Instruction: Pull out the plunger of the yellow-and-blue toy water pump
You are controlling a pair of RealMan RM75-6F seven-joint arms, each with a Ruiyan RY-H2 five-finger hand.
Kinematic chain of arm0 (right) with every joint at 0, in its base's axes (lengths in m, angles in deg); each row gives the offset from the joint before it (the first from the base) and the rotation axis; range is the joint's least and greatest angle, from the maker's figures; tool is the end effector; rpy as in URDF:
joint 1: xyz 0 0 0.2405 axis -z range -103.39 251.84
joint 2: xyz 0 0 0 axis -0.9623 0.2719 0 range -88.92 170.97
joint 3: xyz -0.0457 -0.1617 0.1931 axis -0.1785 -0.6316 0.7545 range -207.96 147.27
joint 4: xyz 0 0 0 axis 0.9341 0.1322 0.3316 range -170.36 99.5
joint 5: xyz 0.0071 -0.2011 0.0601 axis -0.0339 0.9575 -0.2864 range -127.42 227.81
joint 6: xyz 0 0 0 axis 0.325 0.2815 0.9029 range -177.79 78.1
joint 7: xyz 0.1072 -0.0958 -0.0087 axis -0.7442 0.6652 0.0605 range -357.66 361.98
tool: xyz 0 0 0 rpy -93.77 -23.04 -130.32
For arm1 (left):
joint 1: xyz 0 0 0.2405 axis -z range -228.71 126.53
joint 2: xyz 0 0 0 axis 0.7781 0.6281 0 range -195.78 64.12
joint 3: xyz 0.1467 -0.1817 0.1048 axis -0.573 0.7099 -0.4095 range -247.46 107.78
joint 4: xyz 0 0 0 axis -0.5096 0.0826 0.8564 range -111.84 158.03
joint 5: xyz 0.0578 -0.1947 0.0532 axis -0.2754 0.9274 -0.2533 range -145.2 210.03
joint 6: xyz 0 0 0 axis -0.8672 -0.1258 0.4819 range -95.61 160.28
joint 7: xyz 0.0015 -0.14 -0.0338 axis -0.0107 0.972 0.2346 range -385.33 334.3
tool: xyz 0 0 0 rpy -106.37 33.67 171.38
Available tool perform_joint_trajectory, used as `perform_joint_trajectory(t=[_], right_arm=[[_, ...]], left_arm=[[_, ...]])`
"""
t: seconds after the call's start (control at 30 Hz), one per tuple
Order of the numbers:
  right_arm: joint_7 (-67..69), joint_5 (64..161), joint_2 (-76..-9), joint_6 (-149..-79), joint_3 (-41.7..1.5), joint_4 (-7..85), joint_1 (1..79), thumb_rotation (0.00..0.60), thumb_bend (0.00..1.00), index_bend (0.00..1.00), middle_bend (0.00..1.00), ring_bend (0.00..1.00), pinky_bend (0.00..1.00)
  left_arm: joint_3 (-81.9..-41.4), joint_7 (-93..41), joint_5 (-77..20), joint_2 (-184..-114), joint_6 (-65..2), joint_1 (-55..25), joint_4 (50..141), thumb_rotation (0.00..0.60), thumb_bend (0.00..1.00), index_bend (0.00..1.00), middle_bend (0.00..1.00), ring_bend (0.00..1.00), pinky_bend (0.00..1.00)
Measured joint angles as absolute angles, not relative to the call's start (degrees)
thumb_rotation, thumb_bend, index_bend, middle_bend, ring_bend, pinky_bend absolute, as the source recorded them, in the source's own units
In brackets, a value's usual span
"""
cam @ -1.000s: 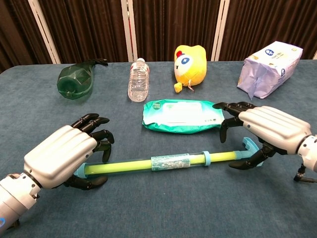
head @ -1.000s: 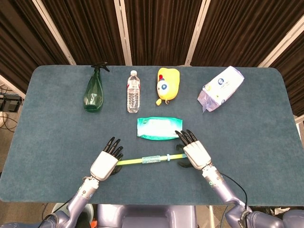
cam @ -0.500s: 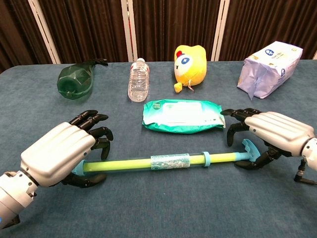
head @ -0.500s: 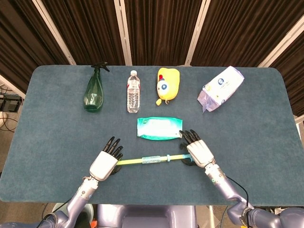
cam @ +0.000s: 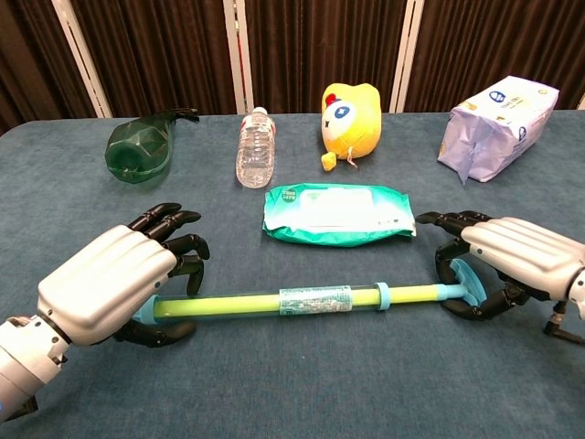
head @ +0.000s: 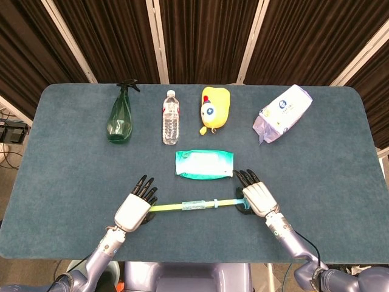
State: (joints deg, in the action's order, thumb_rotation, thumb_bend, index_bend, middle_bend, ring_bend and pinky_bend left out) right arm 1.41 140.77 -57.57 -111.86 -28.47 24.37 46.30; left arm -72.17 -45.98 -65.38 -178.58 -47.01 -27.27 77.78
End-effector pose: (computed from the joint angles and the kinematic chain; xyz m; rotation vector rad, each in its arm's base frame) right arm -0.2502 -0.2854 -0.0521 1.9254 -0.8912 0.9192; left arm -0.1907 0.2283 -0.0986 -1.9017 -0.4561 -1.0480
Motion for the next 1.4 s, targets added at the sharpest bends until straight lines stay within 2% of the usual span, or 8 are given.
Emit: perform_joint_trajectory(t=[0.3,0.6,1.03,1.4], right_arm=[[2.08,140.46,-57.78,-114.15,-28.31,23.46,46.98,0.6,0.47,0.85,0.12,0.0,0.0],[4.11,139.68,-55.95,-114.81,-27.63,24.83,46.97,0.6,0.48,0.87,0.13,0.0,0.0],[6.61,137.52,-53.11,-115.05,-26.44,27.21,47.08,0.6,0.51,0.9,0.14,0.0,0.0],[8.41,134.69,-50.99,-114.81,-24.86,27.8,47.25,0.6,0.51,0.9,0.14,0.0,0.0]], left_arm=[[-72.07,-46.38,-65.13,-178.11,-47.24,-27.5,78.0,0.6,0.41,0.72,0.26,0.05,0.0],[-71.75,-46.79,-64.91,-177.66,-47.68,-27.62,78.55,0.6,0.51,0.73,0.26,0.05,0.0],[-71.95,-46.31,-66.35,-176.16,-50.53,-27.92,81.19,0.6,0.5,0.73,0.26,0.05,0.0],[-71.63,-46.5,-67.83,-171.04,-53.88,-28.31,86.94,0.6,0.49,0.73,0.26,0.05,0.0]])
